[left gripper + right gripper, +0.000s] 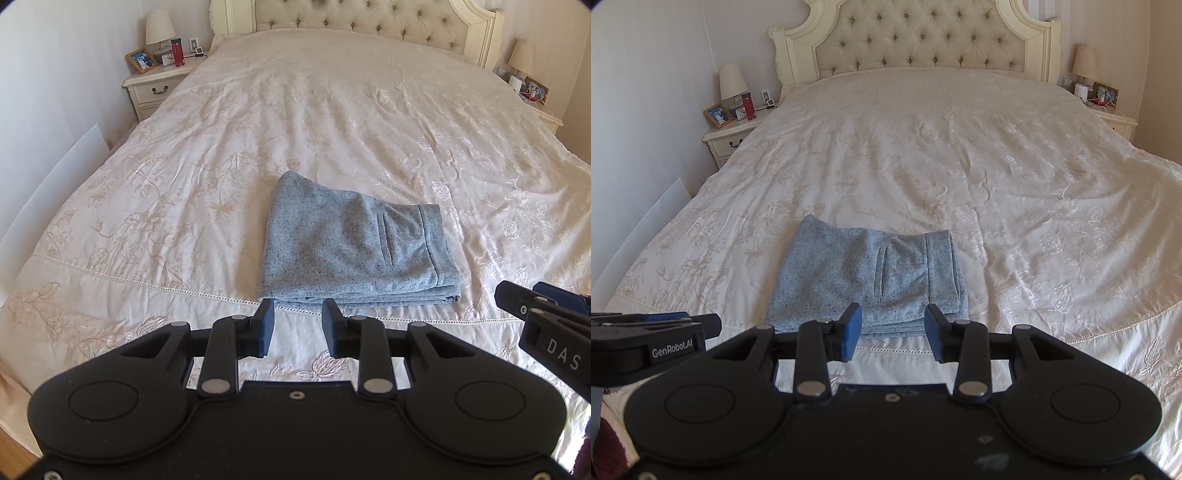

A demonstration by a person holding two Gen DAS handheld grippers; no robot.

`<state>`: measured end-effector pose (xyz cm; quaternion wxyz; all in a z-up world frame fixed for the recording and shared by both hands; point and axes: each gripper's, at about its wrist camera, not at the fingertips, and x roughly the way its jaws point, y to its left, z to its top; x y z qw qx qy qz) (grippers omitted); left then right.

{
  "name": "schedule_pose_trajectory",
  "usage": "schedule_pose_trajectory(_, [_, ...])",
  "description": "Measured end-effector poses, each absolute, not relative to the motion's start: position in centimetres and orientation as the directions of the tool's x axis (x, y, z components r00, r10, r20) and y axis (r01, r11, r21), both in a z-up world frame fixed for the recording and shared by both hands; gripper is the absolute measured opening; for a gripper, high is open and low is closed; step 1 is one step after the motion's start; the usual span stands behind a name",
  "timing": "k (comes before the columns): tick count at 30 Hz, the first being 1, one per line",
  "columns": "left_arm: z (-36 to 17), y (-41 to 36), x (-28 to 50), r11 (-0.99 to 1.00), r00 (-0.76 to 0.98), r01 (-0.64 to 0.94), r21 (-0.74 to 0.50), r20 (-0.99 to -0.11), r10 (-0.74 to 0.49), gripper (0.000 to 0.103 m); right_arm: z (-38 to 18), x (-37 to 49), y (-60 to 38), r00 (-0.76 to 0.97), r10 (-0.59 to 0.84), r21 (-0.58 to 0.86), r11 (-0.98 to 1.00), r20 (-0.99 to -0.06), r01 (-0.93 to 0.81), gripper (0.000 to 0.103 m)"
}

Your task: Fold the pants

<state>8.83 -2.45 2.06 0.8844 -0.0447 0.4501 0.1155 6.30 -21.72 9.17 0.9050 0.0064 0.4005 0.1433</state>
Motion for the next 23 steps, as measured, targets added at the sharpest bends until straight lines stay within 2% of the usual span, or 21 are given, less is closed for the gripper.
schedule_pose_trajectory(23, [1.5,-3.5,9.0,0.964,0.560,-0.263,0.042,-0.807,0.188,0.039,8.5,6.7,-22.4,0.623,0.271,0.155,0.960,-0.733,-0.235,0.041])
